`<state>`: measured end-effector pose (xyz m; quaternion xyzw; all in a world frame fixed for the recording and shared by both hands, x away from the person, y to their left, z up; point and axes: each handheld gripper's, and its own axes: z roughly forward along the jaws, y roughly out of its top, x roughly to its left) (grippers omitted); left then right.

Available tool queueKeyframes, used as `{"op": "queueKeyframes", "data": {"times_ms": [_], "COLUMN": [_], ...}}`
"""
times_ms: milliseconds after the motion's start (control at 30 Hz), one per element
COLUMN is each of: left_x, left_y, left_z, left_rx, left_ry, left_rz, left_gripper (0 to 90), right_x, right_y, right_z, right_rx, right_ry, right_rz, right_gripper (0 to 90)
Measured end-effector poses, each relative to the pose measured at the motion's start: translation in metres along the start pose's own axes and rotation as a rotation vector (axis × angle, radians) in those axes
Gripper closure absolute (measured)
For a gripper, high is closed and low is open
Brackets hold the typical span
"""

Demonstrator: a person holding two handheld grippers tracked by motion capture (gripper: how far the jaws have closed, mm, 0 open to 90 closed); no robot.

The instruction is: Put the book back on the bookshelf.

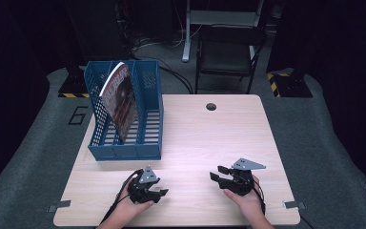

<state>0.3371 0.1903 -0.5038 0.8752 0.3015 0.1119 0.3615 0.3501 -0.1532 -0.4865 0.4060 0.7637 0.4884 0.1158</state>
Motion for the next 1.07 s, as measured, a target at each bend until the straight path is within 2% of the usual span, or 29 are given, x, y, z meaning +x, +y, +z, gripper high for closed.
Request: {"op": "queueKeyframes", "data": {"times_ms": [67, 233, 267, 300, 433, 633, 733, 800, 967, 1033, 1067], "left_x": [-0.001, -0.0012, -0.0011, -0.0018, -0.0016, -0.0014, 0.0, -0.0019, -0.0015, -0.0013, -0.0015], "left_y": [-0.0003, -0.0003, -0.0001, -0.0003, -0.0001, -0.0006, 0.0, -0.0004, 0.0001, 0.0005, 0.0007], "left_z": [0.0007, 0.0013, 0.0013, 0.002, 0.0025, 0.0038, 0.0034, 0.0047, 0.005, 0.005, 0.0055], "left_rx": [-0.002, 0.004, 0.011, 0.009, 0.016, 0.011, 0.025, 0.019, 0.019, 0.022, 0.02], "left_ry": [-0.003, -0.006, -0.02, -0.008, -0.022, -0.015, -0.025, -0.019, -0.02, -0.034, -0.024], "left_rz": [-0.01, 0.001, -0.003, -0.002, -0.003, -0.009, 0.009, -0.007, -0.001, -0.009, -0.01], "left_gripper": [44.3, 44.1, 44.1, 44.1, 44.0, 43.9, 43.8, 43.8, 43.8, 43.7, 43.7], "right_x": [0.0002, 0.0007, 0.0007, 0.0007, 0.0011, 0.0006, 0.0006, 0.0007, 0.0002, 0.0003, 0.0002], "right_y": [-0.0001, 0.0, -0.0001, -0.0001, -0.0004, -0.0003, -0.0004, -0.0004, -0.0005, -0.0007, -0.0009], "right_z": [0.0004, 0.0004, 0.0003, 0.0003, 0.0007, 0.0007, 0.0007, 0.0006, 0.0001, -0.0001, -0.0005], "right_rx": [0.001, 0.004, 0.004, 0.004, 0.006, 0.007, 0.007, 0.006, 0.003, 0.0, 0.002], "right_ry": [0.0, 0.0, 0.001, 0.001, 0.004, 0.003, 0.002, 0.002, -0.004, -0.002, -0.003], "right_rz": [0.001, -0.002, -0.002, -0.003, -0.002, -0.001, 0.0, -0.001, -0.001, 0.001, 0.003], "right_gripper": [51.5, 51.5, 51.5, 51.5, 51.5, 51.5, 51.5, 51.5, 51.5, 51.5, 51.5]}}
